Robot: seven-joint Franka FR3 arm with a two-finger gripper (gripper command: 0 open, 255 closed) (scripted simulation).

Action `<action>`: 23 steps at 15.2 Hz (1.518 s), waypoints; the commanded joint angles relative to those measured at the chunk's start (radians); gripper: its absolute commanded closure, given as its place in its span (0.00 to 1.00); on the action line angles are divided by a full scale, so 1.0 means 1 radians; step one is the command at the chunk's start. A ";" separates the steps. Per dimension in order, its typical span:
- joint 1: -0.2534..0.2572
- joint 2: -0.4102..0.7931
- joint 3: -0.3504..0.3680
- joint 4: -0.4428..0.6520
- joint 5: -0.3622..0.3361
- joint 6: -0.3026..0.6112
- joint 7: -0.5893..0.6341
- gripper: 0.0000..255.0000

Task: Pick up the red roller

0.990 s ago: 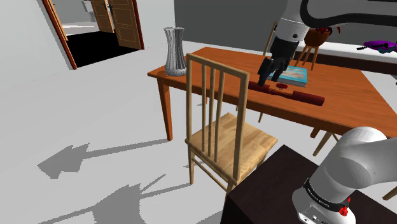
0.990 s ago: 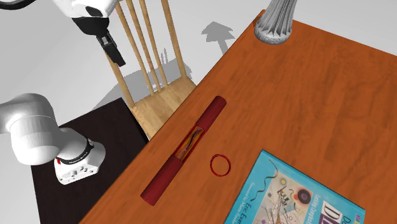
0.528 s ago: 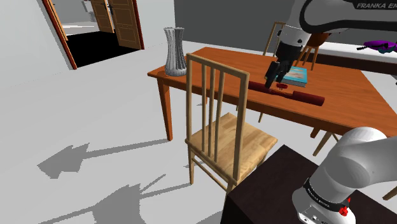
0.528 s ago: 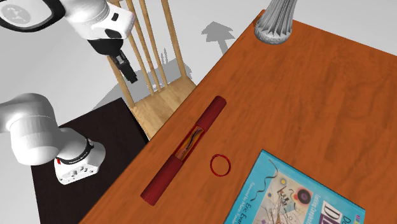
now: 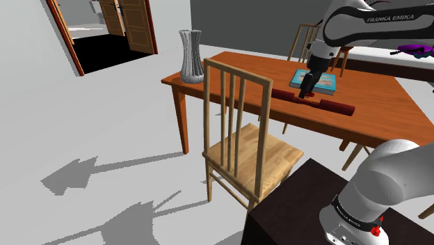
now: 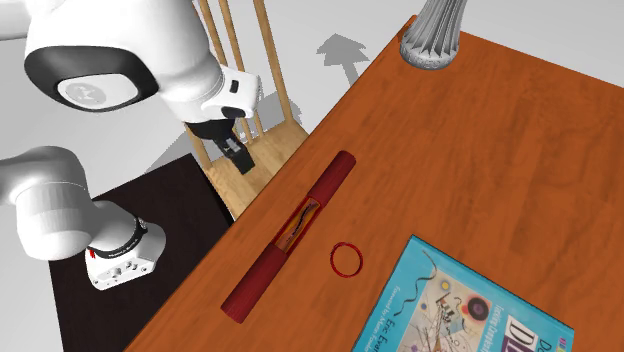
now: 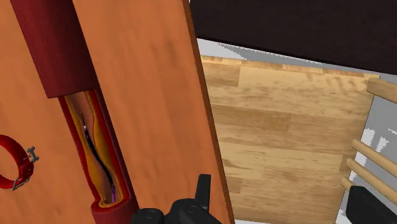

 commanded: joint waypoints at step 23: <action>0.028 0.474 -0.328 0.165 0.020 0.257 -0.518 1.00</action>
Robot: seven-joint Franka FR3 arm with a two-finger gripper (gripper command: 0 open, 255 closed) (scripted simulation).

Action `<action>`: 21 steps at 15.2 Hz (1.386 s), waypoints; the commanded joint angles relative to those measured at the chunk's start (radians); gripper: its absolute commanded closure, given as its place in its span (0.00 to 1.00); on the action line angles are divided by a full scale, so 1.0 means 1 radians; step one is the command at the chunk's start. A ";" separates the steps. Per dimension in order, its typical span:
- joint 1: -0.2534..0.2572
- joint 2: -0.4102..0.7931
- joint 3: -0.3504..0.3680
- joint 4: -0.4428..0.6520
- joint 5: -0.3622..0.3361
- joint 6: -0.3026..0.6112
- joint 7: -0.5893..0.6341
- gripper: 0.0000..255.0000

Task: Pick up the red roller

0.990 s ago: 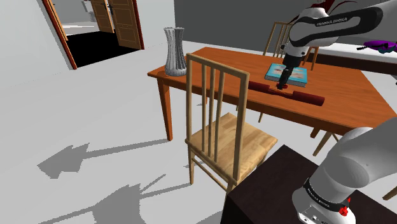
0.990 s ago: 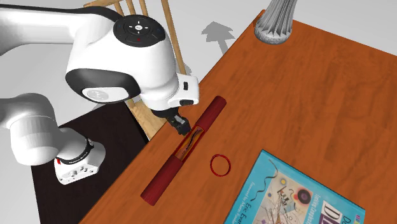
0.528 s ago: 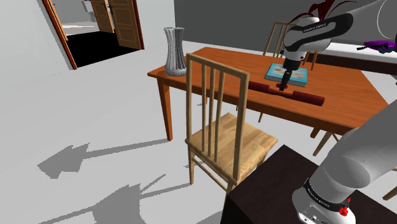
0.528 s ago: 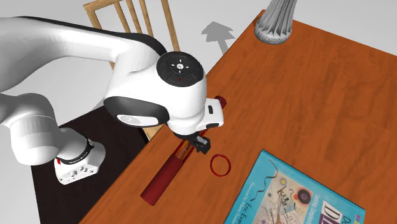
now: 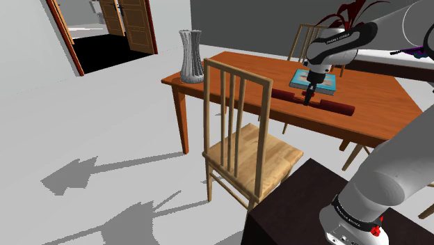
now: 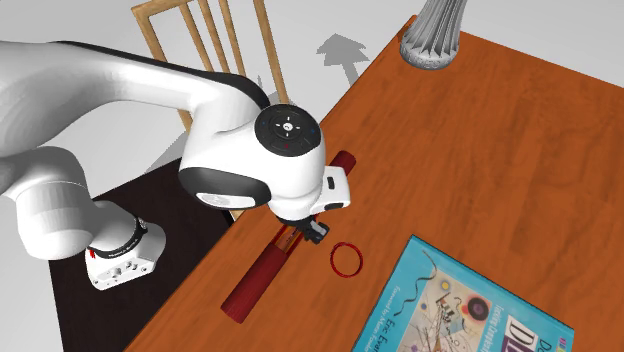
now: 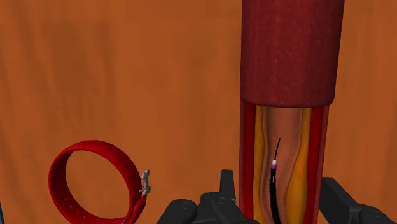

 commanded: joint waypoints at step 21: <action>0.000 -0.046 0.021 0.120 -0.017 -0.161 0.019 1.00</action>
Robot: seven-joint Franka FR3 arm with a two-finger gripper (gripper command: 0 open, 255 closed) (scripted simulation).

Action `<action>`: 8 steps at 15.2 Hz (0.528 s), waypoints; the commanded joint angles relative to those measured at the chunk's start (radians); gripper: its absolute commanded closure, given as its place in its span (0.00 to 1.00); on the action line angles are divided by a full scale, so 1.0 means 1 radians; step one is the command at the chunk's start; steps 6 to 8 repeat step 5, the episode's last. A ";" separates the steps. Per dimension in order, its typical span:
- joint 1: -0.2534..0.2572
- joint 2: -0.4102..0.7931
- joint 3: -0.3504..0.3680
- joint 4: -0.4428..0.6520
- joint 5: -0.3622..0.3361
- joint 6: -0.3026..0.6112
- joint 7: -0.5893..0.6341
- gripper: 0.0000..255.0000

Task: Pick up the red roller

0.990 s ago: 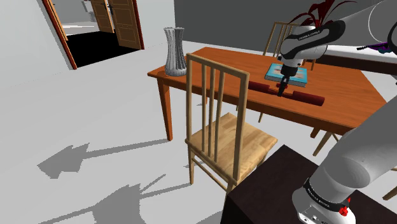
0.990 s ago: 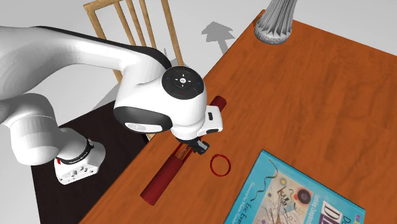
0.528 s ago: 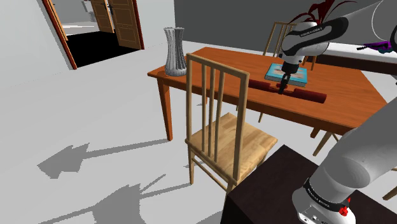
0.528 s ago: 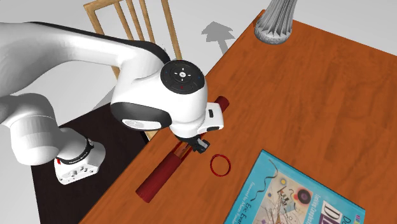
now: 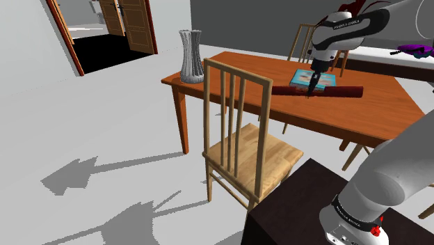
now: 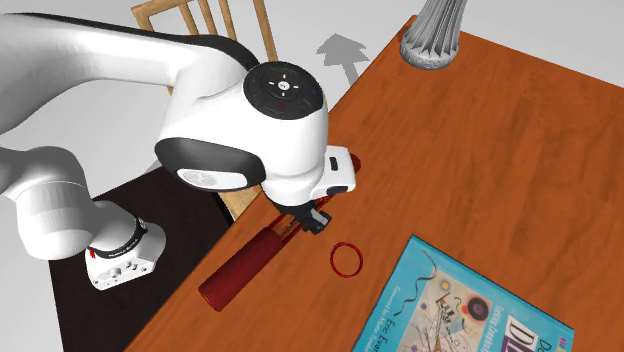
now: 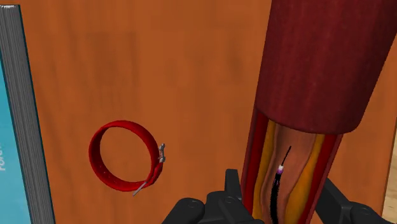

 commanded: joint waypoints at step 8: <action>0.001 -0.011 0.007 0.048 -0.003 -0.058 0.004 1.00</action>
